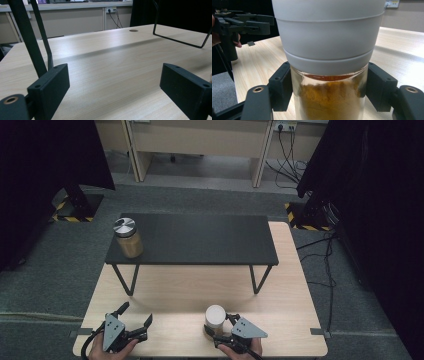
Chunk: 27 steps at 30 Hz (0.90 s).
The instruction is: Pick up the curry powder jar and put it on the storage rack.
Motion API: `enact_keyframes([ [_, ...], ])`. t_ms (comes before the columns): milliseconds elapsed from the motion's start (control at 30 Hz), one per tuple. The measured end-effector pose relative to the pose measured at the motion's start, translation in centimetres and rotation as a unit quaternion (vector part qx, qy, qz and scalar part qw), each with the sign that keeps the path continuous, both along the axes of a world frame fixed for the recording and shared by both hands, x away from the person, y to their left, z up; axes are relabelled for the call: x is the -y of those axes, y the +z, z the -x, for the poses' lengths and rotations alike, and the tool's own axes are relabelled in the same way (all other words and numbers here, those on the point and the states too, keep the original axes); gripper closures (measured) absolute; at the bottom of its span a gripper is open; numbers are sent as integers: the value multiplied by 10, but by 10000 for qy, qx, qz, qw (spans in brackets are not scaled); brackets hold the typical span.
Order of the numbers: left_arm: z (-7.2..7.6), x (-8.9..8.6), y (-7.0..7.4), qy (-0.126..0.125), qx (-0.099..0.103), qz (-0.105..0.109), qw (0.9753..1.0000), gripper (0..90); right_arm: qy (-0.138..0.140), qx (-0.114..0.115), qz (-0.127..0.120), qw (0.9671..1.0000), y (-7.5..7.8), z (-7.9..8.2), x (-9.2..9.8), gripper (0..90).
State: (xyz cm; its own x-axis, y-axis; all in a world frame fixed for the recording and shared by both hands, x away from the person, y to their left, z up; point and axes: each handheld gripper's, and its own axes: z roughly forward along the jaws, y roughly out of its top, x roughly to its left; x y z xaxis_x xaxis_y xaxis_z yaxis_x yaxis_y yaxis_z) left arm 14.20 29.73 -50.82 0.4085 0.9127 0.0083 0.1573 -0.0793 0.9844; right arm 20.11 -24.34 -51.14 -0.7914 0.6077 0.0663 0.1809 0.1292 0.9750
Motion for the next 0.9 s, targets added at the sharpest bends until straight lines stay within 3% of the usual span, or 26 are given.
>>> enact_keyframes([
  [533, -1, -1, -1, -16, 3, 13, 10000, 83, 71, -226, 78, 9997, 14, -6, 0, 326],
  [900, 0, -2, 0, -14, 16, 47, 10000, 83, 105, -36, 137, 9998, 48, -6, 3, 326],
])
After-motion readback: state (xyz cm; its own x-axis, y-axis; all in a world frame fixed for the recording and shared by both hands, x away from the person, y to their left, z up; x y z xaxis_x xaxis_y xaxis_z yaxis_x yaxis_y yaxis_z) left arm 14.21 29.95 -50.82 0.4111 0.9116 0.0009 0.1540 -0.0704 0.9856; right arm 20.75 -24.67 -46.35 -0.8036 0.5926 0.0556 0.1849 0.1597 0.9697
